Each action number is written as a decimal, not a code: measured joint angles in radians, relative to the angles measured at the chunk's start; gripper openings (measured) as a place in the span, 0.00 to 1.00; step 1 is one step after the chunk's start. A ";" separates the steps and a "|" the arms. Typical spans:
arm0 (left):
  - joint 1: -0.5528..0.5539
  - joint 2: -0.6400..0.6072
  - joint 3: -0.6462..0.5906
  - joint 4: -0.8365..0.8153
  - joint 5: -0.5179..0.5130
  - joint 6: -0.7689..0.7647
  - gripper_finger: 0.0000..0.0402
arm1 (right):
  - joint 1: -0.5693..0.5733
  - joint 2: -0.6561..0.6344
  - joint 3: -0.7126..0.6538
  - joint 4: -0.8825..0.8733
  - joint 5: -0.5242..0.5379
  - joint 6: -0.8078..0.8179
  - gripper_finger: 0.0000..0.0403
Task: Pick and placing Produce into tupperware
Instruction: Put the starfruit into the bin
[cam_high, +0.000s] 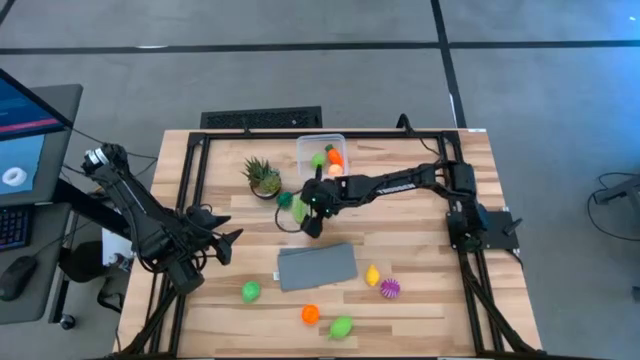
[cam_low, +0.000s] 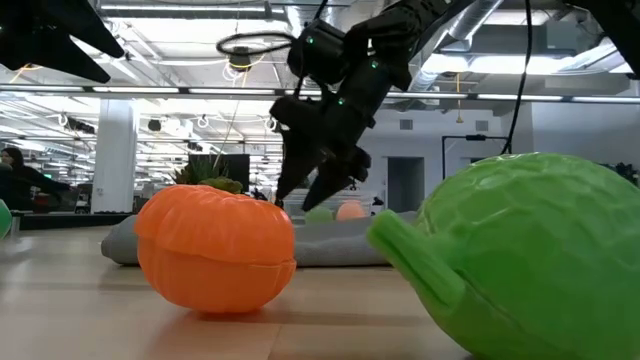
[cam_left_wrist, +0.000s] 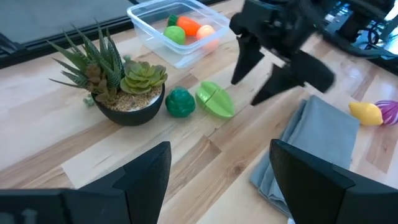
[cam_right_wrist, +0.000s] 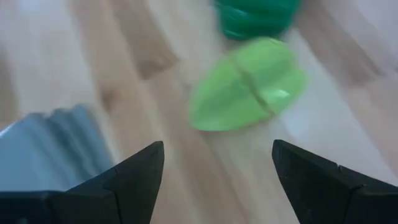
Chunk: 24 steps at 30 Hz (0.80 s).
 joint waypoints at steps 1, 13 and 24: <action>0.000 0.000 0.000 0.000 0.000 -0.006 0.66 | -0.009 -0.004 -0.002 -0.008 0.001 0.021 0.80; 0.068 0.000 0.000 0.010 0.017 -0.064 0.66 | -0.048 -0.009 0.039 -0.014 -0.020 0.076 0.80; 0.295 0.000 0.000 0.270 0.139 0.305 0.66 | -0.017 -0.216 0.043 -0.002 -0.062 -0.155 0.80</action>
